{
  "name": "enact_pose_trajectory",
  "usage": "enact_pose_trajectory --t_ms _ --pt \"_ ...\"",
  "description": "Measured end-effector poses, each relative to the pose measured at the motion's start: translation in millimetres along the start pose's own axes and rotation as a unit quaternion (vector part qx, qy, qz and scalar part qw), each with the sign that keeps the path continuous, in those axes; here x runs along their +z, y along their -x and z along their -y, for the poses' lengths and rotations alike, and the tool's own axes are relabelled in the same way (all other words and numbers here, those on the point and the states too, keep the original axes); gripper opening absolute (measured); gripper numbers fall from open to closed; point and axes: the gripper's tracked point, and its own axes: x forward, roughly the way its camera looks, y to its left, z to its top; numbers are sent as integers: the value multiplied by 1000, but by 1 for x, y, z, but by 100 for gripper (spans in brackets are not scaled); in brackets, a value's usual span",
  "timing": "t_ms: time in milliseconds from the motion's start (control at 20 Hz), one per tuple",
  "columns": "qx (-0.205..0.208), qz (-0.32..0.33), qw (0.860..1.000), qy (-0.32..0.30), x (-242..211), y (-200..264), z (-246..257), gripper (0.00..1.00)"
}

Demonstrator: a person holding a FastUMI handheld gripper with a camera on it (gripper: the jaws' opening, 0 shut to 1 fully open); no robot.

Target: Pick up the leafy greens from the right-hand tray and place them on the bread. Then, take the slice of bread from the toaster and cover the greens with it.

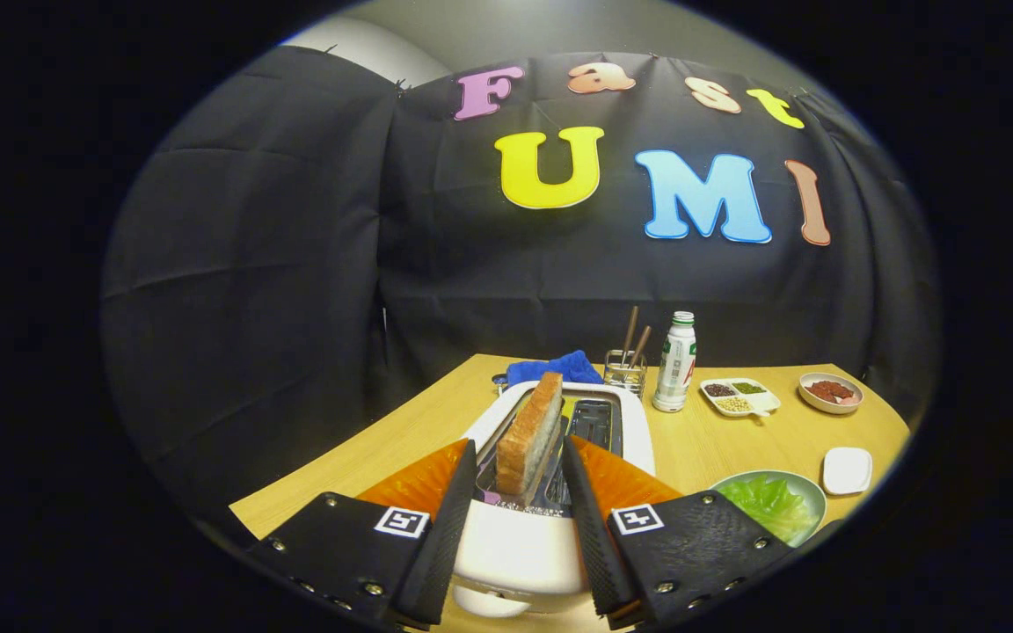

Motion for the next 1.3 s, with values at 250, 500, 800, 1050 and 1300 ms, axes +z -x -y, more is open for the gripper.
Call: enact_pose_trajectory --t_ms 250,500,800,1050,1300 --pt "-14 -10 1000 -10 0 -12 -10 61" --pt "-26 3 1000 -13 2 -21 -5 46" --pt "-14 -8 999 -41 -1 -41 0 23" --pt "5 2 999 -49 8 -25 -2 9" --pt "11 49 998 -41 50 -8 4 9"
